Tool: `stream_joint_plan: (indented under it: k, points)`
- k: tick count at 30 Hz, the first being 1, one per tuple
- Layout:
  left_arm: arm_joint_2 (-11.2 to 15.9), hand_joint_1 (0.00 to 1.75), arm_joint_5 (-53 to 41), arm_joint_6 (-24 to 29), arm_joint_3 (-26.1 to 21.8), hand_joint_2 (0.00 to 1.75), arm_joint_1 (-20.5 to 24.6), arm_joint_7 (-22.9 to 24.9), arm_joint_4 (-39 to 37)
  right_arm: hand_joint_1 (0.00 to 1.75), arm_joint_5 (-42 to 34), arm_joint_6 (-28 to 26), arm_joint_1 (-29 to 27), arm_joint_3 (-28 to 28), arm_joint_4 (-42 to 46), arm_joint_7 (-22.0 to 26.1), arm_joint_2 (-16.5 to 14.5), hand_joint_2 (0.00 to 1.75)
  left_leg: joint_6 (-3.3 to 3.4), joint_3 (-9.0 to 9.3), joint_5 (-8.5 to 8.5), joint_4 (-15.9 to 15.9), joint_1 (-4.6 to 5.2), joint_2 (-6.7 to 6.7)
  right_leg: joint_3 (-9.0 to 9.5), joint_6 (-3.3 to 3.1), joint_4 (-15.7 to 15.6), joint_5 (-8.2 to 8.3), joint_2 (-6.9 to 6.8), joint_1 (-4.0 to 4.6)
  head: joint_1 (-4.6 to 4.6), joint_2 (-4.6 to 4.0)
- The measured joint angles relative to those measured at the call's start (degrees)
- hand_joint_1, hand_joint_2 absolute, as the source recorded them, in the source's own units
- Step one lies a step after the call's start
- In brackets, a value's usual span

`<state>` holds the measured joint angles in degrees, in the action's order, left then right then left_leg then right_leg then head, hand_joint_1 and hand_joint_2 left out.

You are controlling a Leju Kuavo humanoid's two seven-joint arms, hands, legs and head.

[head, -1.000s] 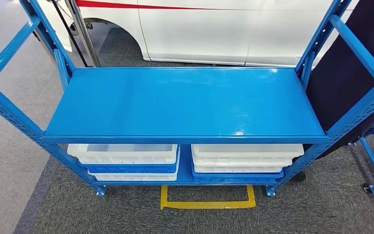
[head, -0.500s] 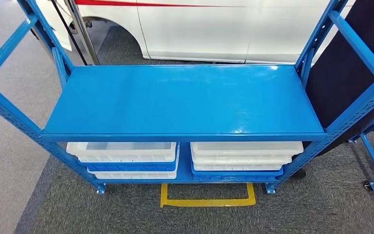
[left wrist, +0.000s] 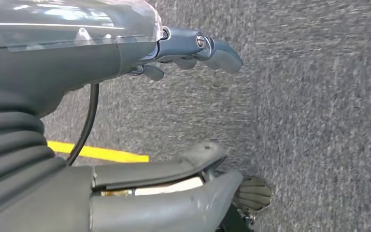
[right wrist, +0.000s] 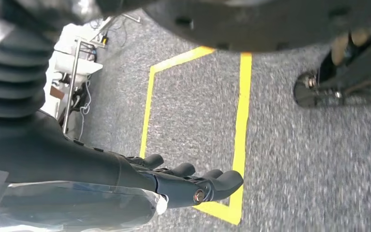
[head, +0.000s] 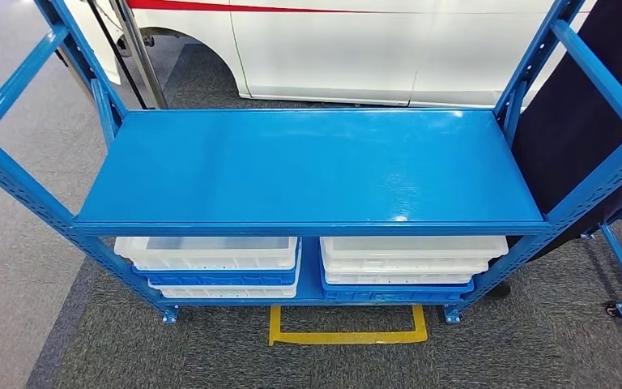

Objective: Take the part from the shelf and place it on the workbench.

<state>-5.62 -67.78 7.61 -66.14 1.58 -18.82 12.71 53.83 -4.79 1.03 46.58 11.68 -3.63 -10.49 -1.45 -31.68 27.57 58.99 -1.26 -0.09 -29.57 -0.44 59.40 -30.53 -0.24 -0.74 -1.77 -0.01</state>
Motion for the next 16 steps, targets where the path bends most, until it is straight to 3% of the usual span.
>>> stream_joint_plan:
  k: [14,15,16]
  points:
    - [1.16,0.00,17.54,-1.86,15.22,1.75,-2.19,4.81,2.05,0.00,-13.85,1.21,-1.87,-10.32,2.11,0.60,2.42,1.75,0.02,0.02,-0.01,-0.02,-0.03,0.00,-0.01,0.00,0.01,-0.01,0.00,0.02,-0.01,-0.02]
    - [1.25,0.00,18.81,-2.01,16.44,1.75,-2.37,5.16,2.20,0.00,-14.86,1.36,-2.03,-11.16,2.30,0.64,2.59,1.31,0.02,0.02,-0.01,-0.02,-0.03,0.00,0.00,0.00,0.01,-0.01,0.00,0.02,-0.01,-0.01]
    - [1.31,0.00,19.47,-2.10,17.09,1.75,-2.47,5.35,2.30,0.00,-15.39,1.44,-2.11,-11.61,2.39,0.67,2.68,1.16,0.02,0.02,-0.01,-0.02,-0.03,0.00,0.00,0.00,0.01,-0.01,0.00,0.02,-0.01,-0.01]
